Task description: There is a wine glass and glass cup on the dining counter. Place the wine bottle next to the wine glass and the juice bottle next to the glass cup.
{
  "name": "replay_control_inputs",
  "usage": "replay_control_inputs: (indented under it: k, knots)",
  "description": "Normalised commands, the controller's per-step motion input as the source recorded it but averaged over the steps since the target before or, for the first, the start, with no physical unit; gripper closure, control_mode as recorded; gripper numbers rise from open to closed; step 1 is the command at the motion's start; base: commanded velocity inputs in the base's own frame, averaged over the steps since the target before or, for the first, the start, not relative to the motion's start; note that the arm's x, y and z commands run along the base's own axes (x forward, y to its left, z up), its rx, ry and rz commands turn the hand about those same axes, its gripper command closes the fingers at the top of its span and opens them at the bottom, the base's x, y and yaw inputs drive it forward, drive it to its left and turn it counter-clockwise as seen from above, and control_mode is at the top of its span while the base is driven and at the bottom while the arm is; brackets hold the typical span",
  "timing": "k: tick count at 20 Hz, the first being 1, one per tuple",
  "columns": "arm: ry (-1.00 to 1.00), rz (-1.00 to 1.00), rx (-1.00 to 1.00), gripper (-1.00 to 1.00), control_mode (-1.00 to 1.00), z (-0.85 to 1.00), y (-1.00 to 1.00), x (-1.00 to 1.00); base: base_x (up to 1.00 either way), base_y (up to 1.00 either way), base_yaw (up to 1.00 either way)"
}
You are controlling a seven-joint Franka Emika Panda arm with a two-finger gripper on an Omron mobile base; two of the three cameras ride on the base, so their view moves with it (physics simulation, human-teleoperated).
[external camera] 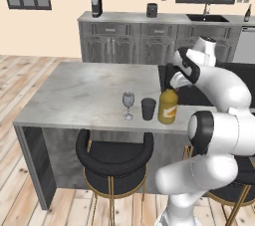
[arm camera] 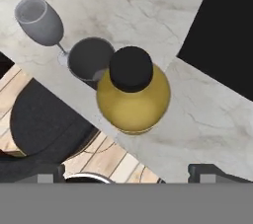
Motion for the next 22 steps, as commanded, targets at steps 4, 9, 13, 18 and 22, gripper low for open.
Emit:
replay_control_inputs:
  k: [4,9,13,18,22]
  knots:
    - [-0.09,-0.34,-0.01,-1.00,-1.00,0.03,0.00,-0.59,0.00,0.00,0.00]
    - [-0.07,-0.32,-0.01,-1.00,-1.00,0.05,0.00,-0.58,0.00,0.00,0.00]
    - [0.00,-0.19,0.00,-1.00,-1.00,0.09,0.01,-0.48,0.00,0.00,0.00]
    - [0.00,-0.14,0.00,-1.00,-1.00,0.08,0.07,-0.46,0.00,0.00,0.00]
    - [-0.02,-0.13,-0.03,-1.00,-1.00,0.10,0.09,-0.45,0.00,0.00,0.00]
